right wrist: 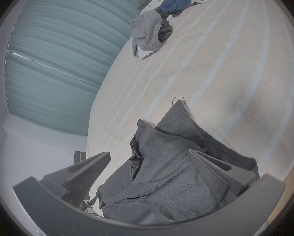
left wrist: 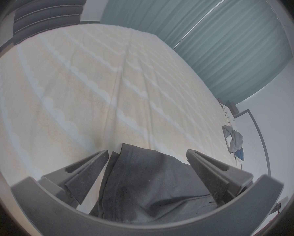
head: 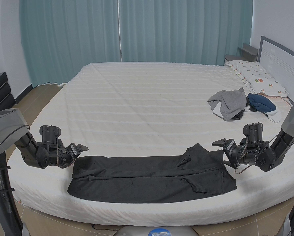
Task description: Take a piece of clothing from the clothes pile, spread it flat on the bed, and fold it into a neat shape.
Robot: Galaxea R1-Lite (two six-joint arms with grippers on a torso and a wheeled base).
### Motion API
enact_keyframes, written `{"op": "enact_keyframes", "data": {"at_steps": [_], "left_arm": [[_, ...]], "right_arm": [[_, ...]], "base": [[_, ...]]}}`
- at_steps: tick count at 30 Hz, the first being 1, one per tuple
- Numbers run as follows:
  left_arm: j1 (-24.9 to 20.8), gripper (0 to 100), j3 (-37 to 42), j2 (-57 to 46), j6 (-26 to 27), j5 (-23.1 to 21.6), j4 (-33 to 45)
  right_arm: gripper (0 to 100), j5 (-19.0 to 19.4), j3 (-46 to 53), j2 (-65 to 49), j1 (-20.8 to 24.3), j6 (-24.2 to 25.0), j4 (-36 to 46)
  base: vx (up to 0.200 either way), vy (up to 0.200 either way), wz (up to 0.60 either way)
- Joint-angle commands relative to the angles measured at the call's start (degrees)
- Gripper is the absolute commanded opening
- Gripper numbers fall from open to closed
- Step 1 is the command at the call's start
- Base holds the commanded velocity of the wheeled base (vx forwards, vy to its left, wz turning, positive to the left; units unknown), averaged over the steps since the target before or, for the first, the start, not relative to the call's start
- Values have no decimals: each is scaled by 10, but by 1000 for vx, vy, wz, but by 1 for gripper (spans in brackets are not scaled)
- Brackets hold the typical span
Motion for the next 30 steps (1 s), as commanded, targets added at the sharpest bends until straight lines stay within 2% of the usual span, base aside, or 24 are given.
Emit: {"op": "enact_keyframes", "data": {"at_steps": [1,4,5,12,19,24,30], "left_arm": [[1,100,-13,28,-3,-2,2],[1,100,-23,31,-4,-2,3],[1,0,-27,34,-4,-2,3],[8,0,-32,33,-23,3,2],[21,0,-44,30,-47,28,-3],[29,0,-54,30,-80,38,-5],[36,0,-57,33,-82,37,-7]], "right_arm": [[100,0,-1,1,-1,1,-1],[100,0,-1,2,0,1,-2],[100,0,-1,2,-1,1,-3],[100,0,-4,7,-12,1,-2],[100,6,-9,12,-21,1,-3],[100,8,-30,37,-39,-2,1],[100,8,-59,75,-54,-15,2]], "base": [[0,0,0],[0,0,0],[0,0,0],[0,0,0],[0,0,0],[0,0,0],[0,0,0]]}}
